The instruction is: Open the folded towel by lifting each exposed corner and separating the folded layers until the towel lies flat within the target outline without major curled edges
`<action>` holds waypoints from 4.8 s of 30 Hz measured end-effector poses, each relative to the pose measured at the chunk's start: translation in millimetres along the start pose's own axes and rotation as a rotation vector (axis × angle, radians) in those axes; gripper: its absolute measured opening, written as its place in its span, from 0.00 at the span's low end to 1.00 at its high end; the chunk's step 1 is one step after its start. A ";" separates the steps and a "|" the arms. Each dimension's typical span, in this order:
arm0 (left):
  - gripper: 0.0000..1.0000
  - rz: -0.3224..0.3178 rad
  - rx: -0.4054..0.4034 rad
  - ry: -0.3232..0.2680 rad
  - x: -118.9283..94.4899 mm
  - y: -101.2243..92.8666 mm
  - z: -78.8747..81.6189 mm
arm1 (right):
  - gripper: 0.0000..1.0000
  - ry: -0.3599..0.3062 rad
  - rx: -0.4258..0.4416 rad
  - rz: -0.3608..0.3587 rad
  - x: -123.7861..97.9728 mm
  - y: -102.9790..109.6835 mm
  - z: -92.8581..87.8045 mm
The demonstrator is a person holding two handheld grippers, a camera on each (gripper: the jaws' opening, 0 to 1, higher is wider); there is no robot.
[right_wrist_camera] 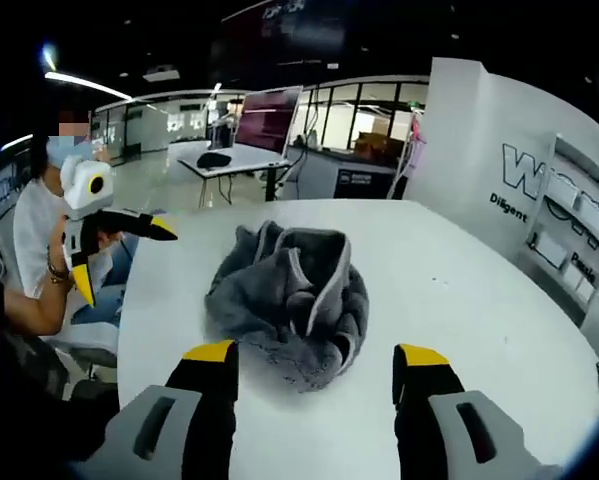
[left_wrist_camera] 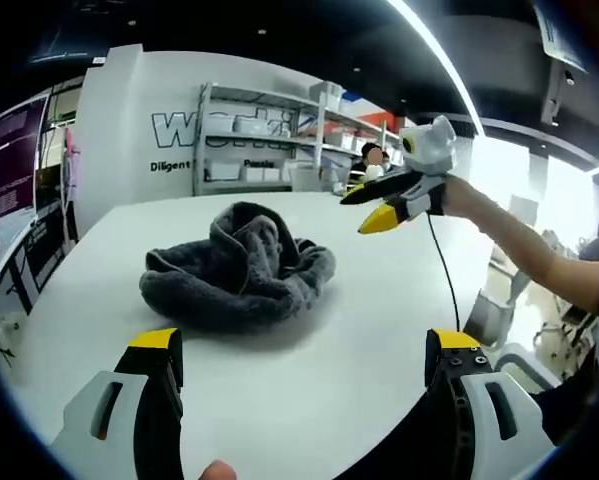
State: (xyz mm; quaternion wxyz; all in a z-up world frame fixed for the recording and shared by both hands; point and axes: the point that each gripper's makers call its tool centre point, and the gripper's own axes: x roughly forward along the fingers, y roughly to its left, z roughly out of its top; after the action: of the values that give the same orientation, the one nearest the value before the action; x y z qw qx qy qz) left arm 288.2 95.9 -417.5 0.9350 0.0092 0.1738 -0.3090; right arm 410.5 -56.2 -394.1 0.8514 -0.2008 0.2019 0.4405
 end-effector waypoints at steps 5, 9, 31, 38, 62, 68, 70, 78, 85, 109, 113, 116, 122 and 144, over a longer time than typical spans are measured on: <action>0.99 -0.023 0.003 0.000 3.1 -4.2 -2.5 | 0.43 0.001 0.023 0.017 16.6 6.0 4.1; 0.99 -0.034 -0.003 -0.008 1.2 -6.4 -5.7 | 0.36 0.007 0.030 0.036 30.3 11.2 8.4; 0.97 -0.027 -0.026 -0.031 -16.6 3.6 -12.4 | 0.09 0.053 0.029 -0.030 83.3 1.9 -4.3; 0.97 -0.030 -0.025 -0.015 -16.1 5.1 -16.4 | 0.01 0.029 0.007 -0.025 78.5 -1.8 5.4; 0.97 -0.034 -0.036 -0.024 -20.4 8.7 -13.7 | 0.00 -0.142 0.015 -0.128 10.7 -29.3 87.0; 0.97 -0.042 -0.036 -0.023 -18.4 5.0 -14.3 | 0.00 -0.167 0.020 -0.171 -6.2 -48.8 99.3; 0.97 -0.040 -0.035 -0.018 -17.3 5.4 -15.7 | 0.00 -0.177 0.017 -0.186 -10.9 -55.8 102.1; 0.96 -0.052 -0.029 -0.017 -14.1 2.5 -15.0 | 0.00 -0.163 0.056 -0.264 -27.0 -87.7 95.1; 0.96 -0.052 -0.034 -0.008 -11.6 3.7 -18.4 | 0.00 -0.140 0.080 -0.306 -36.2 -105.0 83.1; 0.95 -0.035 -0.045 -0.011 -16.3 8.8 -18.9 | 0.00 0.193 0.206 -0.415 -76.7 -151.2 -118.5; 0.95 -0.051 -0.043 -0.017 -15.4 4.8 -17.0 | 0.00 0.219 0.244 -0.384 -80.4 -143.1 -154.1; 0.95 -0.053 -0.038 -0.007 -13.6 4.0 -18.9 | 0.00 0.225 0.250 -0.365 -74.2 -134.3 -164.0; 0.95 -0.057 -0.036 -0.002 -13.1 1.6 -20.1 | 0.00 0.284 0.203 -0.346 -64.9 -130.4 -177.2; 0.95 -0.099 -0.036 -0.005 -12.7 -7.0 -18.1 | 0.25 -0.027 -0.119 -0.255 -44.5 -100.5 -18.4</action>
State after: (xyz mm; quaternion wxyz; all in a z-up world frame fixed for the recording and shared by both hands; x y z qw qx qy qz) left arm 268.9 99.8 -429.6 0.9190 -0.0172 0.1775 -0.3516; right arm 467.4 -148.9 -369.8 0.8897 -0.2692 0.1367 0.3425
